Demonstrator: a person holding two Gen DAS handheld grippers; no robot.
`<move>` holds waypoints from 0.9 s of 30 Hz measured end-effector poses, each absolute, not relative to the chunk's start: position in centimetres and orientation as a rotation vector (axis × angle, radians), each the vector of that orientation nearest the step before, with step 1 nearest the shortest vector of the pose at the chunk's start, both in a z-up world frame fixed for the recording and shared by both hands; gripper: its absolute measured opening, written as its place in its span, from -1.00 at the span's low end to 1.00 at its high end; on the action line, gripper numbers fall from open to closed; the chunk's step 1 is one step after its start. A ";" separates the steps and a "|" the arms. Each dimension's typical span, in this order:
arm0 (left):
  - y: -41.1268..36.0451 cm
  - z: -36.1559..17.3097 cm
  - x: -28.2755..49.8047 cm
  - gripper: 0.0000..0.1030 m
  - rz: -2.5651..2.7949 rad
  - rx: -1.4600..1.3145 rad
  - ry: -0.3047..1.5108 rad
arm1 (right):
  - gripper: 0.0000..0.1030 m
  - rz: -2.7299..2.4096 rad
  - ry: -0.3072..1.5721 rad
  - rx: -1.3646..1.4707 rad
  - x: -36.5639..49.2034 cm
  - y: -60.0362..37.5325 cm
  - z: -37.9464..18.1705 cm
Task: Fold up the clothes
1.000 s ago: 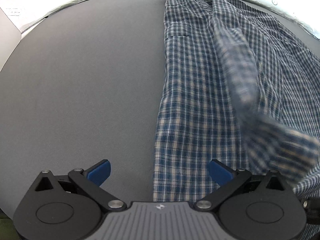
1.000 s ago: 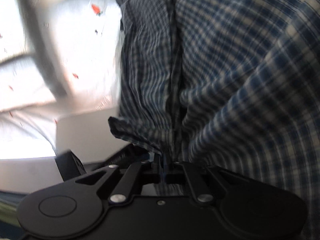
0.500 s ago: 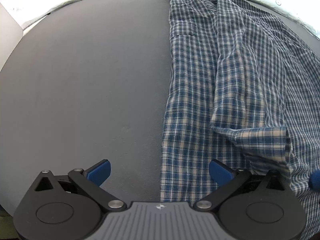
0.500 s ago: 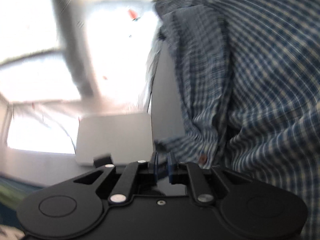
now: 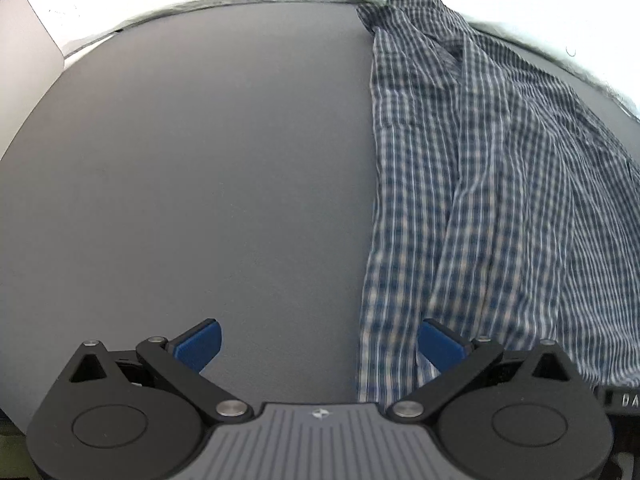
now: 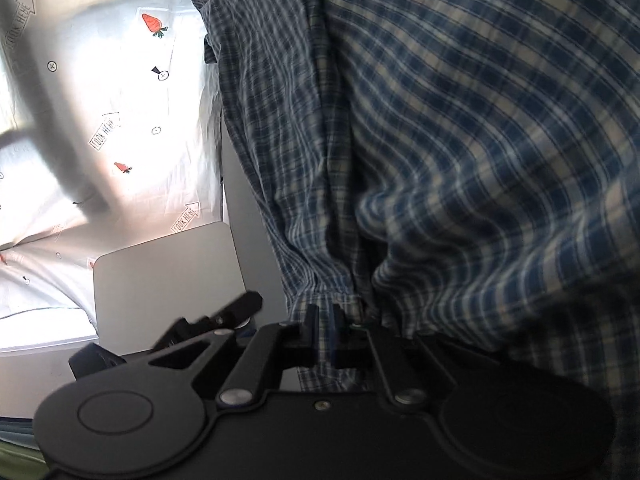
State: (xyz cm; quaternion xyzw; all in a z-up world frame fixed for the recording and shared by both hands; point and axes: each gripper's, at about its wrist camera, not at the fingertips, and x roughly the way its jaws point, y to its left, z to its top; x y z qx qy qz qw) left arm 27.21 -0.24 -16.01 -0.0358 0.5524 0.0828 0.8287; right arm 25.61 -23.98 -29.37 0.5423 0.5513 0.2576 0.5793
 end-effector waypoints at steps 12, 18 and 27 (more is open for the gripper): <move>-4.0 -16.1 30.2 1.00 0.088 0.040 1.177 | -0.24 0.550 1.126 1.044 28.6 -27.3 -23.7; -6.0 -16.1 32.5 1.00 0.060 0.078 1.172 | -0.02 0.423 1.014 0.882 30.7 -32.0 -21.2; -8.9 -18.3 36.4 1.00 0.042 0.123 1.214 | 0.57 0.004 0.819 0.597 31.1 -42.2 -20.2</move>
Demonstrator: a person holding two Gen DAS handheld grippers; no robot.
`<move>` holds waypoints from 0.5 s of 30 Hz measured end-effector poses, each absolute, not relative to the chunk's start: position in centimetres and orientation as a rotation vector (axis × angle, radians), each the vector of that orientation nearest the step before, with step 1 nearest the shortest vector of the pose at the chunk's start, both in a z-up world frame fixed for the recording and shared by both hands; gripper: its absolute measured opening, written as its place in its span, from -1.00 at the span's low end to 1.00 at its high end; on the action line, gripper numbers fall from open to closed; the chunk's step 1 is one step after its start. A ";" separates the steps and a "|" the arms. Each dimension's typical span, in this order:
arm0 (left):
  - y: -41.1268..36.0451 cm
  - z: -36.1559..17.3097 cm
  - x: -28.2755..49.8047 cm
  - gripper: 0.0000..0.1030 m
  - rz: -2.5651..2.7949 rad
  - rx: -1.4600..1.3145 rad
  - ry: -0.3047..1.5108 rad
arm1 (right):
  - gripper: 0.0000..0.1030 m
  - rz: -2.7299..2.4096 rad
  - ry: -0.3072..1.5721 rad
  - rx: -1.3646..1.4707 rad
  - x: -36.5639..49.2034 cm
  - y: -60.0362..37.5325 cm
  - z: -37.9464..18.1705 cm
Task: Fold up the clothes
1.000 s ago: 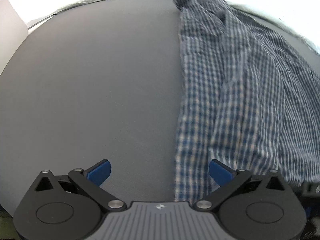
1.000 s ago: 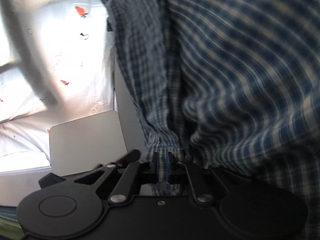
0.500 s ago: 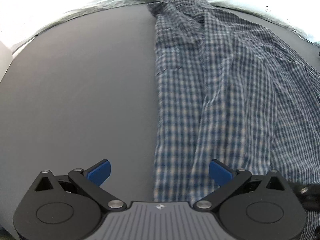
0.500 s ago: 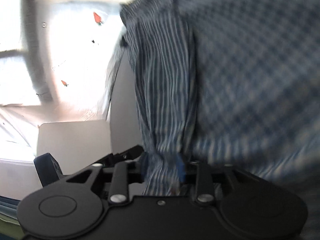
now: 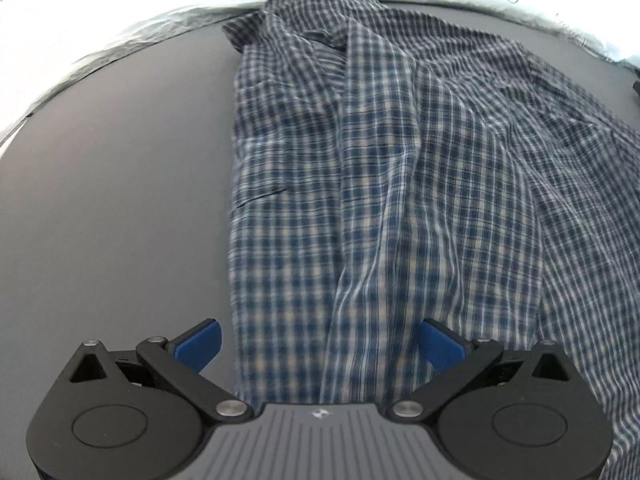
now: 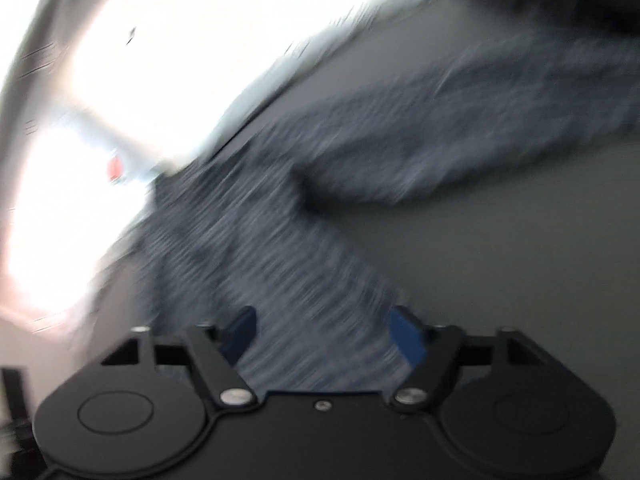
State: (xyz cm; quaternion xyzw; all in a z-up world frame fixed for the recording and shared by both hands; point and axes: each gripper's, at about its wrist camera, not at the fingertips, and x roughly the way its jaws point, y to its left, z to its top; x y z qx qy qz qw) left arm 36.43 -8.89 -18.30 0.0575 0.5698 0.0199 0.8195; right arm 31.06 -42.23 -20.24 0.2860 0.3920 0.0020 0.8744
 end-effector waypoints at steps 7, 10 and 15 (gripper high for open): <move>-9.1 -19.9 38.0 1.00 0.020 0.087 1.245 | 0.66 -0.374 0.708 0.363 31.0 -48.3 -19.5; -8.4 -20.4 38.4 1.00 0.010 0.041 1.264 | 0.66 -0.477 0.683 0.398 30.8 -50.8 -19.7; -8.0 -20.9 38.9 1.00 0.010 0.006 1.283 | 0.65 -0.609 0.681 0.497 30.4 -54.7 -20.7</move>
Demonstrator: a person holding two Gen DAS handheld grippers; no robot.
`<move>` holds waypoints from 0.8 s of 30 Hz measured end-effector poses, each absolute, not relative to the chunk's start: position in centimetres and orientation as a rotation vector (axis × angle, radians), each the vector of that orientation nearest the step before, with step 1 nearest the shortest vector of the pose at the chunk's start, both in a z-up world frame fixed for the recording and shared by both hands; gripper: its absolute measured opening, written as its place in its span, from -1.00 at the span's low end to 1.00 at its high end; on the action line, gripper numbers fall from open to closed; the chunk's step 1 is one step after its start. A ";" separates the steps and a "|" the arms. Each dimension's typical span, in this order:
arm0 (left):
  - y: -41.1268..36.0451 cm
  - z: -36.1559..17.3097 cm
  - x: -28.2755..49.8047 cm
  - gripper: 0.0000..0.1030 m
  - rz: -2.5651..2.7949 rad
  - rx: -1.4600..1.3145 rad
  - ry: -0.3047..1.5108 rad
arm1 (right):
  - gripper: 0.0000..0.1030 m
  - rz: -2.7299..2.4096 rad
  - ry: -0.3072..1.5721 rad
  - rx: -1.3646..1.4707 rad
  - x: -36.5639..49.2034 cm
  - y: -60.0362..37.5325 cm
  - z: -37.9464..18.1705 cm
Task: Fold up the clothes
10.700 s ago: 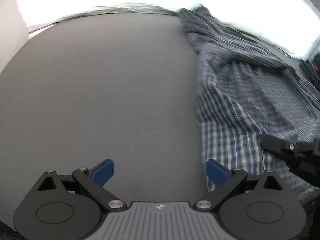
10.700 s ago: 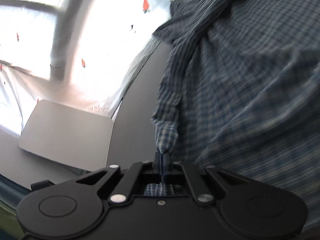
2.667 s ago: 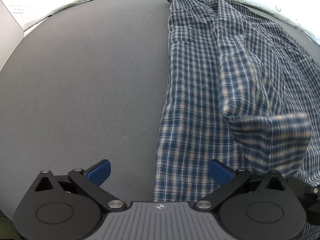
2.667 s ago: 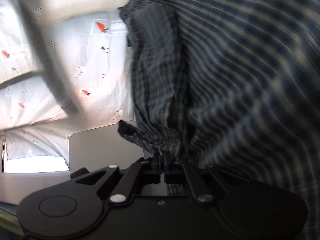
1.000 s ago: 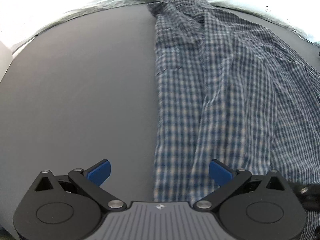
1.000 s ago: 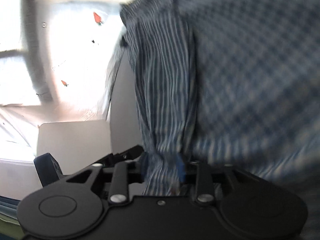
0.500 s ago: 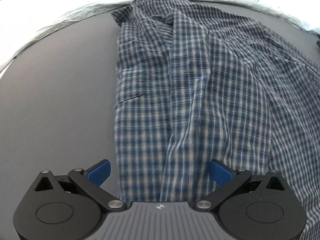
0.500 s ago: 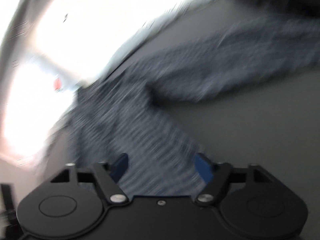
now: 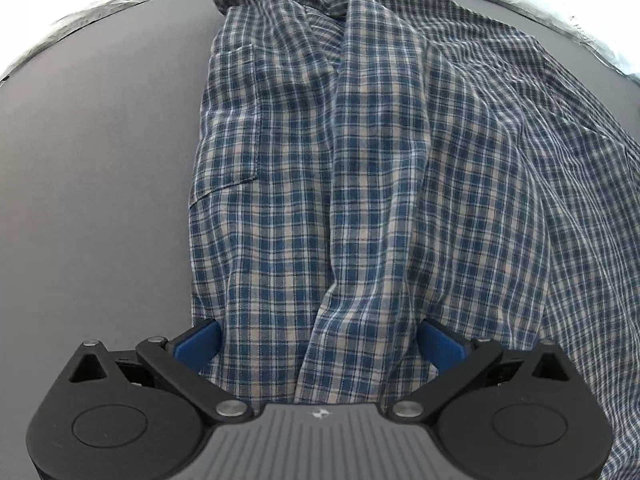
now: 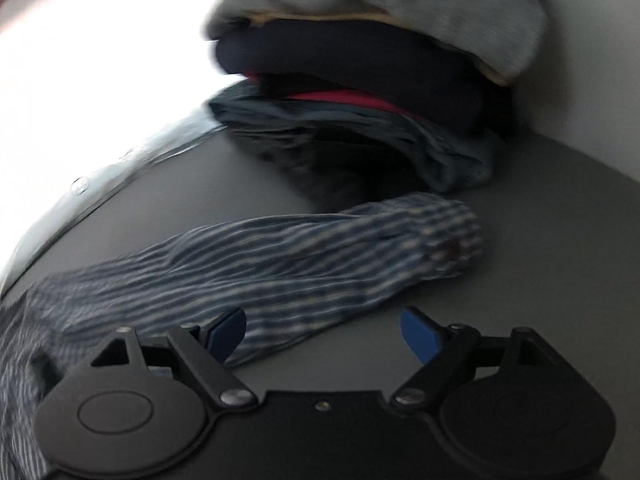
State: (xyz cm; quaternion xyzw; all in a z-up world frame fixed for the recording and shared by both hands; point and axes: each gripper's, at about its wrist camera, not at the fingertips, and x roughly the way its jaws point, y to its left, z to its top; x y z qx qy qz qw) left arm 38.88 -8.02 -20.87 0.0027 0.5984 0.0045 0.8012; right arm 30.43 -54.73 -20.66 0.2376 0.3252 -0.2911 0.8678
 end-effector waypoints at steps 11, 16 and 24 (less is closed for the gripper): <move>-7.0 -21.2 38.4 1.00 0.010 -0.002 1.244 | 0.13 -0.657 0.548 0.818 29.4 -60.3 -23.0; -7.1 -21.2 39.0 1.00 0.016 -0.007 1.256 | -0.66 -0.624 0.453 1.074 27.1 -63.5 -25.0; -7.2 -21.2 38.2 1.00 0.018 -0.009 1.226 | -0.95 -0.474 0.236 1.563 22.9 -65.2 -30.0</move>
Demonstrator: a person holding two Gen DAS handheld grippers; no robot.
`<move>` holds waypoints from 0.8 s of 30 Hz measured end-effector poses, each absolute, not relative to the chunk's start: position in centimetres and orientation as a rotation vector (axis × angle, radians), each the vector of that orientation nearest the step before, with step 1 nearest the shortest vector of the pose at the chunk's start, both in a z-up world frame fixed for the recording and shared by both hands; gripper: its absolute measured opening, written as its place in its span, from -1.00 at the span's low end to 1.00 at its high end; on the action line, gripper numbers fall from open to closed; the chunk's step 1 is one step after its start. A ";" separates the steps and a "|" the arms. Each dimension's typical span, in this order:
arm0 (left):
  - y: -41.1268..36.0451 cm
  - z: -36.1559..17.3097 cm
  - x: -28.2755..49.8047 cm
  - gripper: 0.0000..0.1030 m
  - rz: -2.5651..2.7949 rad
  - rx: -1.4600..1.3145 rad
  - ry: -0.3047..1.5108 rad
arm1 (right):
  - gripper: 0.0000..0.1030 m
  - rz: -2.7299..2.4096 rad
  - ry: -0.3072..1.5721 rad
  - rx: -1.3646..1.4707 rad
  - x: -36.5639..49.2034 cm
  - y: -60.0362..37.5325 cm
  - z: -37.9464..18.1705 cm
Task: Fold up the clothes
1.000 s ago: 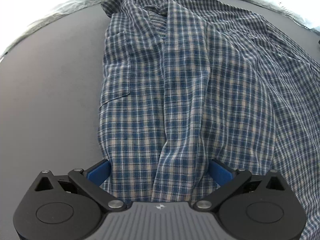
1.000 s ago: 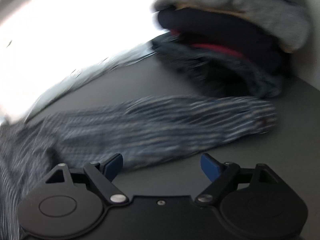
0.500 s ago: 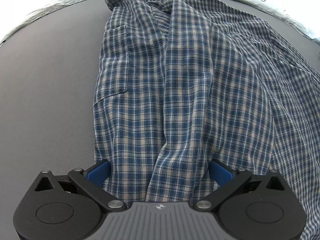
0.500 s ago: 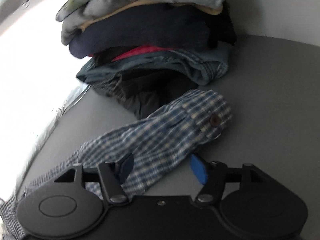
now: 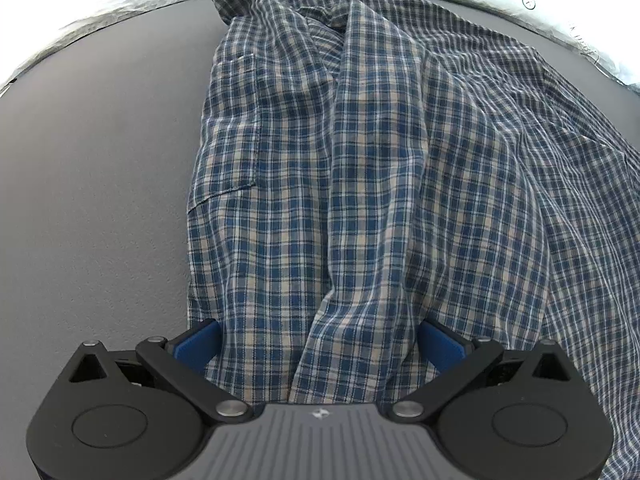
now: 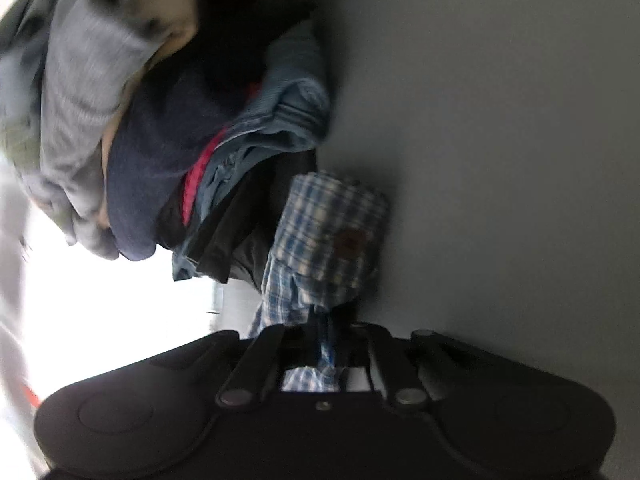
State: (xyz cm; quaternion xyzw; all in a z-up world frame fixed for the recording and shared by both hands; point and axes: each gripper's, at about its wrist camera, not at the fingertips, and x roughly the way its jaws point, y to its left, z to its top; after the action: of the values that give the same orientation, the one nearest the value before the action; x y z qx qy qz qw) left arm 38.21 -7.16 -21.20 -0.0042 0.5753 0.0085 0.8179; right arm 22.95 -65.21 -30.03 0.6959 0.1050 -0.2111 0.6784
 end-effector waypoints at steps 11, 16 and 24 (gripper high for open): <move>-7.0 -21.3 36.8 1.00 0.027 -0.024 1.138 | -0.96 -0.158 0.142 1.683 23.5 -58.4 -28.9; -5.6 -20.7 36.0 1.00 -0.041 -0.039 1.122 | -0.96 -0.052 0.209 1.651 25.9 -53.3 -27.2; -0.5 -17.9 34.5 1.00 -0.059 -0.101 1.038 | -0.96 0.166 0.377 1.685 29.0 -41.5 -26.5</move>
State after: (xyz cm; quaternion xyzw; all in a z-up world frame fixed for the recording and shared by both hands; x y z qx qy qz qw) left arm 34.47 -0.46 -17.89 -0.0480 0.4957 -0.0282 0.8667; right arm 29.02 -41.49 -26.49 0.7409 0.1656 0.0730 0.6468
